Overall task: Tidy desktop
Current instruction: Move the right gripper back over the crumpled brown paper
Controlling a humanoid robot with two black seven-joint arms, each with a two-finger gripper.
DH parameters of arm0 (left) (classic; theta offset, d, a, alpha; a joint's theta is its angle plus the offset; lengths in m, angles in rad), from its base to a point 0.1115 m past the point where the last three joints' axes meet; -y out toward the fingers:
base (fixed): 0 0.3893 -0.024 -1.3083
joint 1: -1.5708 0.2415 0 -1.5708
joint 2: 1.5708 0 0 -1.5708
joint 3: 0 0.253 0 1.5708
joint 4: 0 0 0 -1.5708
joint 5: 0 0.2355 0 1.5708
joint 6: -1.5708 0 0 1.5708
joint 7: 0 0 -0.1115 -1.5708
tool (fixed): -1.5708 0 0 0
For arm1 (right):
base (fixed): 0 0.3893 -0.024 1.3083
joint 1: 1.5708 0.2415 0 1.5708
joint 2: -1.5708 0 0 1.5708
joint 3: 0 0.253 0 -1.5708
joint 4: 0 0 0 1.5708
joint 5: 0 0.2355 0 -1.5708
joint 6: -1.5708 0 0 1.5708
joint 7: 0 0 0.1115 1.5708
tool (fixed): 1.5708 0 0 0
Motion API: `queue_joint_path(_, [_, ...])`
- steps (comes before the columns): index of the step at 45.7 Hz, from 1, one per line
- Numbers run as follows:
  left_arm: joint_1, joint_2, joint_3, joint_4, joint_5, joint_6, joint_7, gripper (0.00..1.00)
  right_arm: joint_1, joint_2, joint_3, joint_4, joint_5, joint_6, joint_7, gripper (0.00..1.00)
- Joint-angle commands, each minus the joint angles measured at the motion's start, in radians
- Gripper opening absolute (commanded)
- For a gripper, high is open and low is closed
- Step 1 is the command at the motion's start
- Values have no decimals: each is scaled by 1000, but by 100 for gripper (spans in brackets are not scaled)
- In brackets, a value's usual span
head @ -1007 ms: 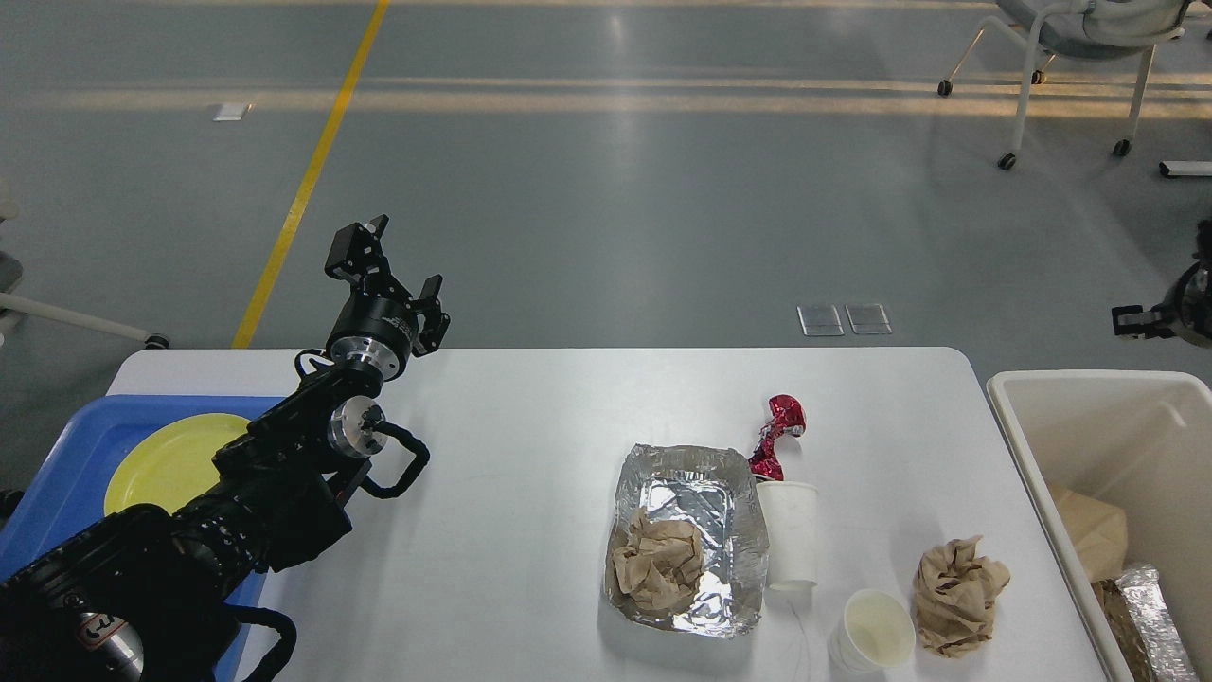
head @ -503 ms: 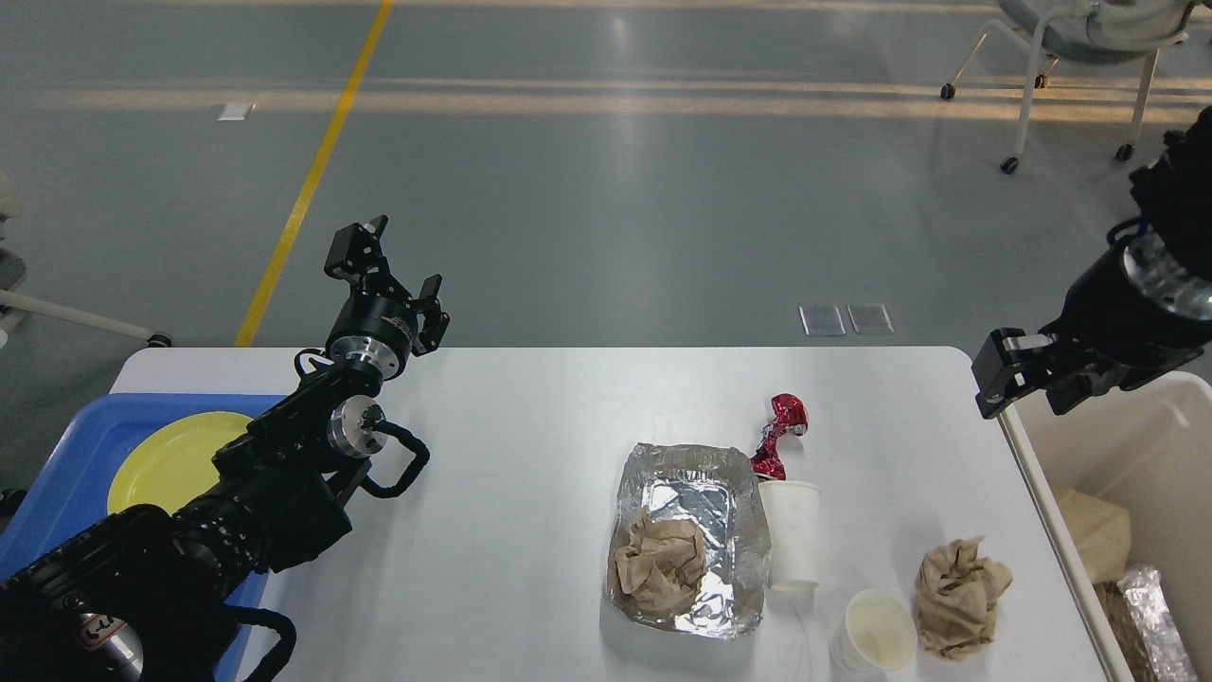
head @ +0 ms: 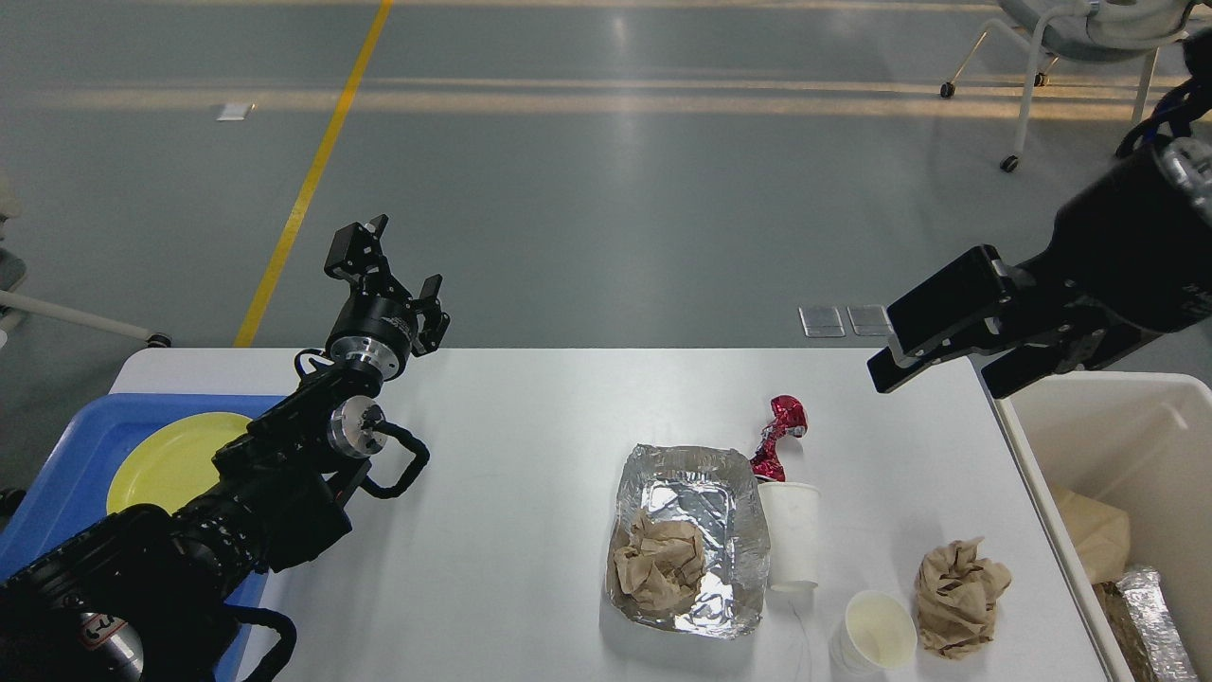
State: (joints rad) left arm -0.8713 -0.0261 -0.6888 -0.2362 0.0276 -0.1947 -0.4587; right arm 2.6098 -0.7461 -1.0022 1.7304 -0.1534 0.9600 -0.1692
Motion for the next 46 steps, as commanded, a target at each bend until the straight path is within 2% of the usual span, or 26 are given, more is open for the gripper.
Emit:
queue_joint_path(1, [0,0,0,0,0,0,0,100,-31,4,-6,-17,2,0,-6,100])
queue_joint_path(14, [0,0,0,0,0,0,0,100,-249,7,-6,-133,-43,0,-10,100])
queue_joint_path(46, [0,0,0,0,0,0,0,100,-260,17,16,-135,-38,0,-9,100])
